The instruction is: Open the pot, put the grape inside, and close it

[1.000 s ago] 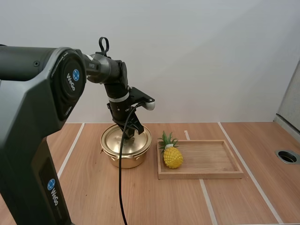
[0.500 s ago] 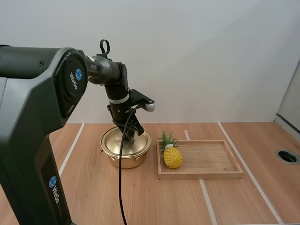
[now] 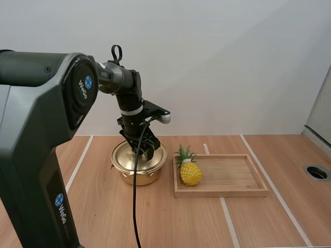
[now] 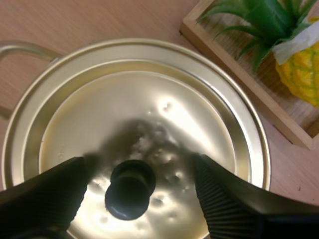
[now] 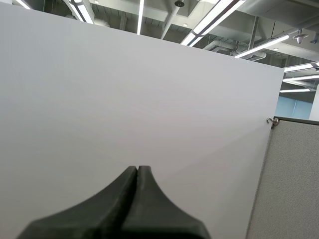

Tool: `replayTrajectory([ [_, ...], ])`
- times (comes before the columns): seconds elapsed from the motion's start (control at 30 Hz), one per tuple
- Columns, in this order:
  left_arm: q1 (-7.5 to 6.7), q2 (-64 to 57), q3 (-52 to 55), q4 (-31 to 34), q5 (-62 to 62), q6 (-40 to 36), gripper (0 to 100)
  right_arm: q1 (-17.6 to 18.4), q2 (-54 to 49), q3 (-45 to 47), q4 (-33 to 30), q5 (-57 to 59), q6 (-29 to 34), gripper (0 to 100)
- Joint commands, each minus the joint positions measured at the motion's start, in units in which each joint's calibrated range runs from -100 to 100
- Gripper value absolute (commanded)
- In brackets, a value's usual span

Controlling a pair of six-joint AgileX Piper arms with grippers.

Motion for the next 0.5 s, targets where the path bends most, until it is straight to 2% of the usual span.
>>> replayTrajectory([
  [0.0, -0.05, -2.2, -0.5, 1.11, 0.28, -1.16, 100, -0.2, -0.65, -0.56, -0.12, -1.31, -0.19, 0],
  [0.47, -0.05, -21.79, -11.94, 1.34, 8.34, -3.91, 100, -0.2, -0.65, -0.56, 1.67, -1.93, 0.11, 0],
])
